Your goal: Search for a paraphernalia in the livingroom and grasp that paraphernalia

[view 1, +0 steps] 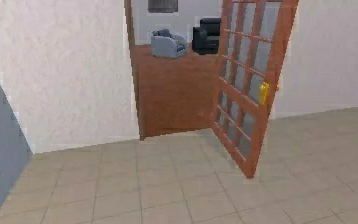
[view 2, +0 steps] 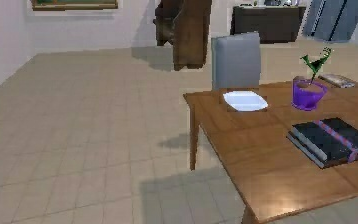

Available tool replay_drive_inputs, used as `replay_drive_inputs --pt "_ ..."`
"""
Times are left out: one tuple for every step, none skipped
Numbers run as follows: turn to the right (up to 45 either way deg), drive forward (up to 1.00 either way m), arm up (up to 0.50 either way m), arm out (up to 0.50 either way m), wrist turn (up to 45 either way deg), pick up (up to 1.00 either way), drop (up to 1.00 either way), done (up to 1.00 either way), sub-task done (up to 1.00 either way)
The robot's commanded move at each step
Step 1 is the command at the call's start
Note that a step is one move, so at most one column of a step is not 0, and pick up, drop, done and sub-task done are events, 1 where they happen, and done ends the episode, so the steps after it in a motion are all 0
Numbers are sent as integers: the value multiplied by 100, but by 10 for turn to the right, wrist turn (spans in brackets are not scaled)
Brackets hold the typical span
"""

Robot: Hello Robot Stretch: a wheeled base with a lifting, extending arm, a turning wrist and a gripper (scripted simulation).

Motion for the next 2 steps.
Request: replay_drive_inputs --pt "0 100 0 0 0 0 0 0 0" --pt "60 0 0 0 0 0 0 0 0"
